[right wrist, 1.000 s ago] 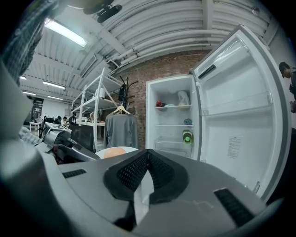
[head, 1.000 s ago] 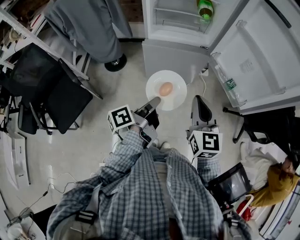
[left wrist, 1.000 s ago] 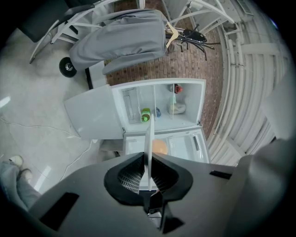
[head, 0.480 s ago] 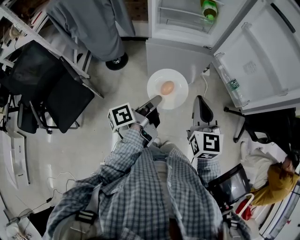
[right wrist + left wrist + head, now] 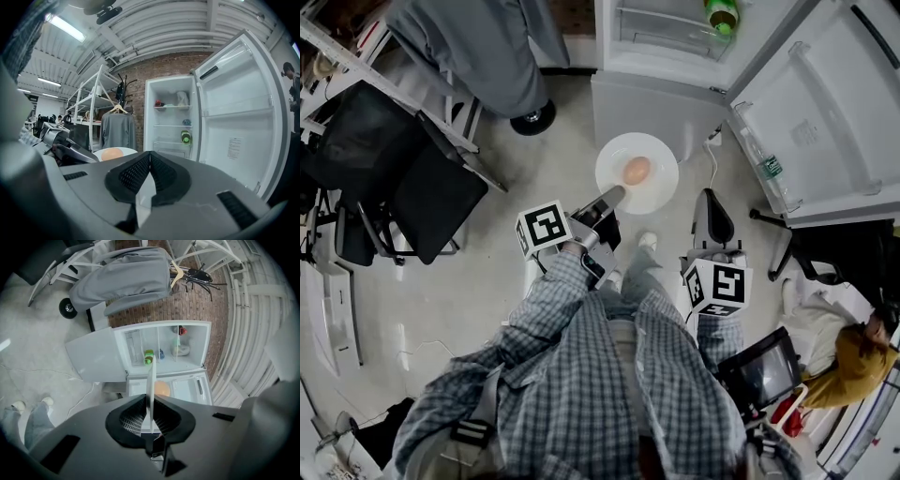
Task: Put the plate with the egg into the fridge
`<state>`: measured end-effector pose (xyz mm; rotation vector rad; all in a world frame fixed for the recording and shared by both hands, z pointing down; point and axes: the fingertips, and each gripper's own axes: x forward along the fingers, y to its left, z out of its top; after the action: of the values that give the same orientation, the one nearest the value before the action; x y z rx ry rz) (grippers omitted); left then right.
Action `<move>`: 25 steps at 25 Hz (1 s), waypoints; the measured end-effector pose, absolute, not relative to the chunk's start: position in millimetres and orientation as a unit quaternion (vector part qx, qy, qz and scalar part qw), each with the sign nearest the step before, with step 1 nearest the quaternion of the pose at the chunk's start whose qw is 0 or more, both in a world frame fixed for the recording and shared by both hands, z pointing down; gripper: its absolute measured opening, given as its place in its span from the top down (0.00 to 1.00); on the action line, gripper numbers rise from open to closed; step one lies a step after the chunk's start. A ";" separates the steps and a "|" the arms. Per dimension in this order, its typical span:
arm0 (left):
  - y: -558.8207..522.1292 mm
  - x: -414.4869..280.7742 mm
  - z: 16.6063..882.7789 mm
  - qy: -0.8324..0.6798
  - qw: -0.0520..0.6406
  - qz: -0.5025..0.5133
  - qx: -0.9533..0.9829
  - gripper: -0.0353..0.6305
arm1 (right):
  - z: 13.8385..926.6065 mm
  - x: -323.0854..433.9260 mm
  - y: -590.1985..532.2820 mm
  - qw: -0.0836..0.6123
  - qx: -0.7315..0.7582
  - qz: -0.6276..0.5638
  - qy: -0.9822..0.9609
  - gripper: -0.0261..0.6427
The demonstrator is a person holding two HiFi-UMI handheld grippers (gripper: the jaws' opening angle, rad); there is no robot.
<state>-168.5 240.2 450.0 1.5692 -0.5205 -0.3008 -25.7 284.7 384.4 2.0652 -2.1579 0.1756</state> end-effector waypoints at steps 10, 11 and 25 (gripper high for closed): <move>201.6 -133.8 450.2 -0.242 0.668 -0.154 0.687 0.90 | 384.6 10.8 239.7 0.072 0.675 0.053 -0.732 0.95; 196.6 -127.8 448.9 -0.241 0.668 -0.157 0.686 0.90 | 385.2 16.6 233.3 0.072 0.674 0.053 -0.733 0.95; 127.8 -61.9 440.2 -0.257 0.660 -0.172 0.685 0.90 | 385.1 83.2 156.9 0.071 0.654 0.050 -0.751 0.95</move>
<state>-61.9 127.8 440.2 1.5503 -0.5821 -0.3889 83.2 156.9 385.1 1.9678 -2.2596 0.1509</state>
